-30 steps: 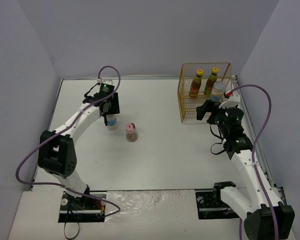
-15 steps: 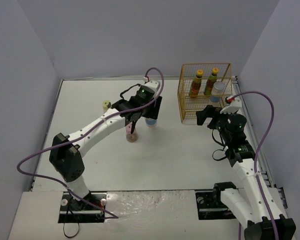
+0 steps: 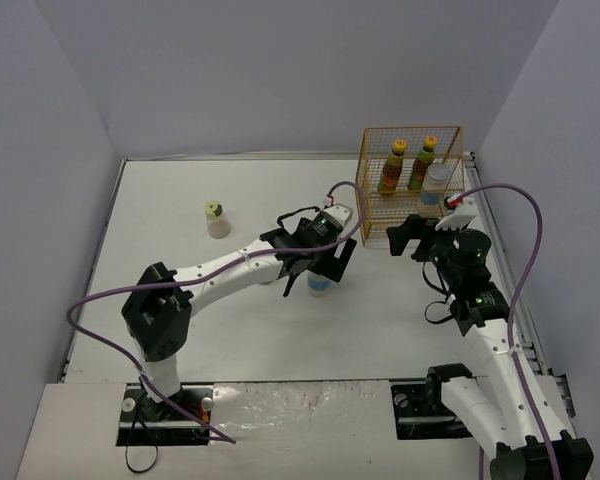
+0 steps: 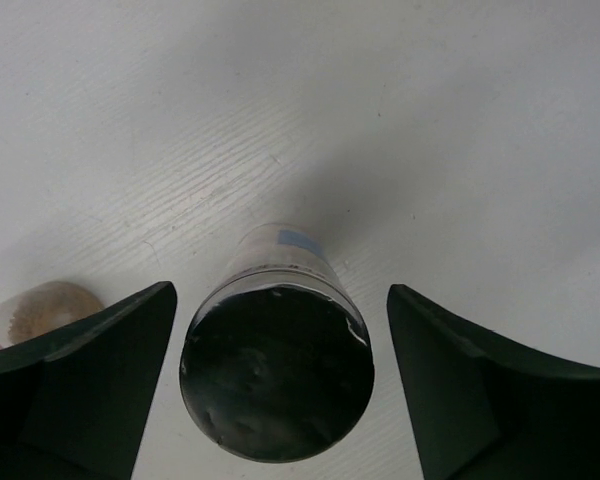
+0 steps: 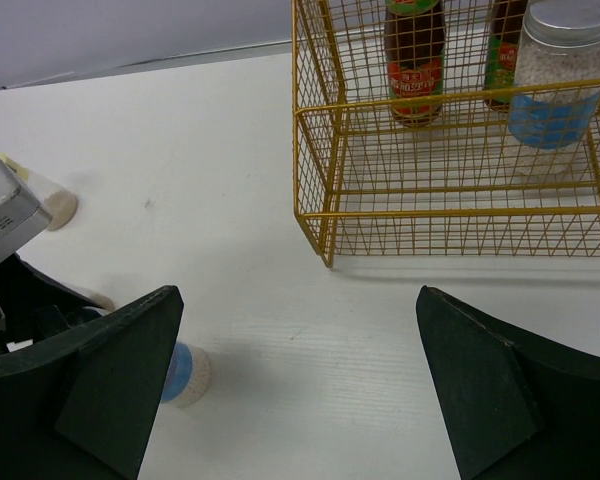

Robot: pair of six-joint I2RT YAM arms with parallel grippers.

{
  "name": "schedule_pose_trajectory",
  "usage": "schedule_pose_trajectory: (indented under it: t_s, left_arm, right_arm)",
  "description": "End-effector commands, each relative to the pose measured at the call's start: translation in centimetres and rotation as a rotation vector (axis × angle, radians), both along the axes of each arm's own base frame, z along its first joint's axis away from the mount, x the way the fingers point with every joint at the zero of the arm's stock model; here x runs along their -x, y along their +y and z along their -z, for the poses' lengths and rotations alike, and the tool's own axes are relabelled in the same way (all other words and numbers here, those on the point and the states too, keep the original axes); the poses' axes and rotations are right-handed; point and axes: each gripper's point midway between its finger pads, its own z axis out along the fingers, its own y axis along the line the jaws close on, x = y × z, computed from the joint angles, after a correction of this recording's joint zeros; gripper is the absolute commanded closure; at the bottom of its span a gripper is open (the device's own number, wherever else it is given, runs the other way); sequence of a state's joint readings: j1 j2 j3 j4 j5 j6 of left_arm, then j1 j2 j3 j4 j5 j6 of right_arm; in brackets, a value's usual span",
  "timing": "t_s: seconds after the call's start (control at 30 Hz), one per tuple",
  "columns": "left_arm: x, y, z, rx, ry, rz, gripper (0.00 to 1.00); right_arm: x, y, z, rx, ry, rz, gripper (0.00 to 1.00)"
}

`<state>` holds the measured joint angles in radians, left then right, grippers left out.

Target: Organize the condiment bottles

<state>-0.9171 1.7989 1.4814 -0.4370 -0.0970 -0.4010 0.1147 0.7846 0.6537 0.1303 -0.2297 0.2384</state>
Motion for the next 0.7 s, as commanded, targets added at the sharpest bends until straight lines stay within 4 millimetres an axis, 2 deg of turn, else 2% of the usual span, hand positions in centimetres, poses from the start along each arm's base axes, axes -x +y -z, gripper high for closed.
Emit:
schedule_pose_trajectory:
  t_s: [0.0,0.17,0.27,0.33,0.43,0.5,0.6,0.67]
  left_arm:
    - [-1.3,-1.0,-5.1,0.148,-0.105,-0.042,0.12]
    - [-1.0,-0.5,-6.4,0.174,-0.118,-0.054,0.03]
    - [-1.0,0.7,-9.0,0.207,-0.167,-0.083,0.03]
    - [-1.4,2.1,-10.0,0.212,-0.193,-0.118,0.03]
    - [-1.9,4.8,-12.8,0.253,-0.247,-0.174,0.03]
    - [-2.5,7.3,-13.8,0.262,-0.272,-0.228,0.03]
    - [-3.1,11.6,-14.2,0.259,-0.290,-0.318,0.03]
    - [-3.5,15.3,-14.0,0.254,-0.297,-0.395,0.03]
  right_arm:
    - [-0.6,1.2,-1.1,0.012,-0.049,-0.060,0.00]
    - [-0.7,2.4,-0.7,0.030,-0.040,-0.102,0.00]
    - [-0.5,4.0,-0.7,0.048,-0.040,-0.155,0.00]
    - [-0.5,5.0,-0.5,0.075,-0.033,-0.182,0.00]
    - [-0.3,7.7,0.3,0.130,-0.018,-0.235,0.00]
    - [-0.1,9.3,0.8,0.159,-0.011,-0.265,0.00]
    - [0.2,12.0,1.5,0.187,-0.005,-0.329,0.00]
    - [0.4,13.9,2.1,0.206,-0.005,-0.370,0.00]
